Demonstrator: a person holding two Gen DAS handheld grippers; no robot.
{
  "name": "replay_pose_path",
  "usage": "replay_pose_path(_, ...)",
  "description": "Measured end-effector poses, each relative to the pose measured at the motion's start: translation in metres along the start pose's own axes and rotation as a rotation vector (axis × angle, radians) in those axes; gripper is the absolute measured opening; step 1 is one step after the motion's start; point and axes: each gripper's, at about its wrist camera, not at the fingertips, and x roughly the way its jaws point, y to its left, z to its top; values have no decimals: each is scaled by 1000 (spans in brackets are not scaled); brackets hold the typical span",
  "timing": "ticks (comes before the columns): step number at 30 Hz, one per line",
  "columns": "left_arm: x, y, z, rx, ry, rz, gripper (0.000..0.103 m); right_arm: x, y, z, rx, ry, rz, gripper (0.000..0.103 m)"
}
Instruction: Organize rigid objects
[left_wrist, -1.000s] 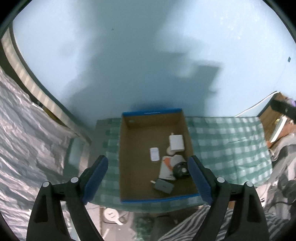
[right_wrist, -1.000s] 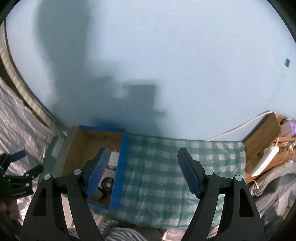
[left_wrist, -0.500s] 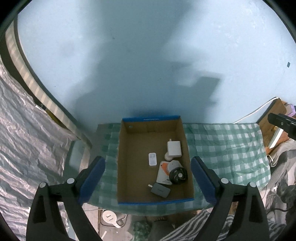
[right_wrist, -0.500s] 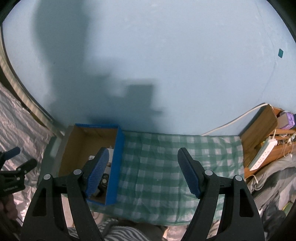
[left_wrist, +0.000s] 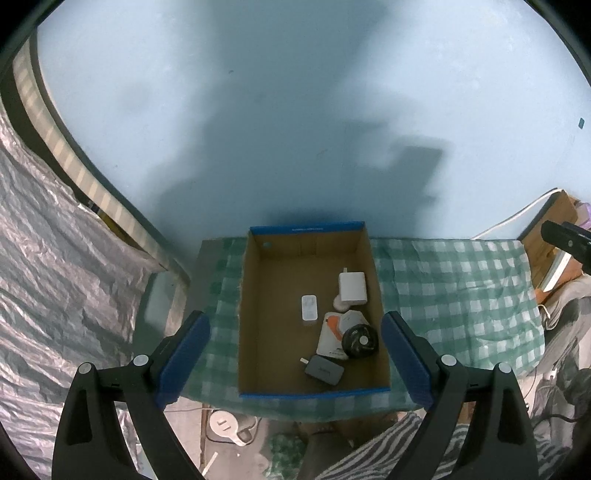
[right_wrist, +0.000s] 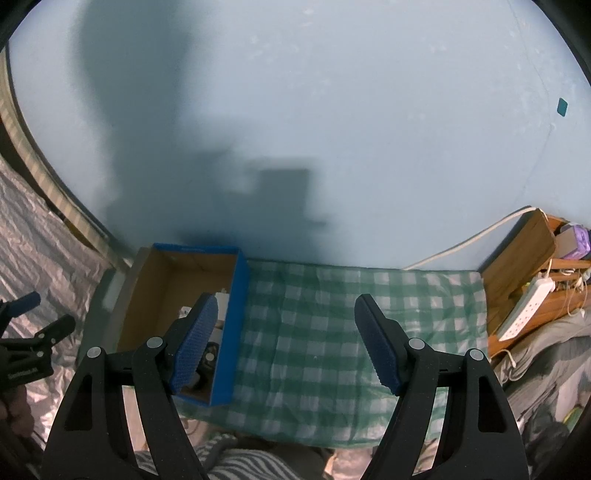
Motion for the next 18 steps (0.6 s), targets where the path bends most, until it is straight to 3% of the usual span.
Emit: replay_pose_path(18,0,1,-5,15,14,8,95,-1,-1,0,3,-4,3,76)
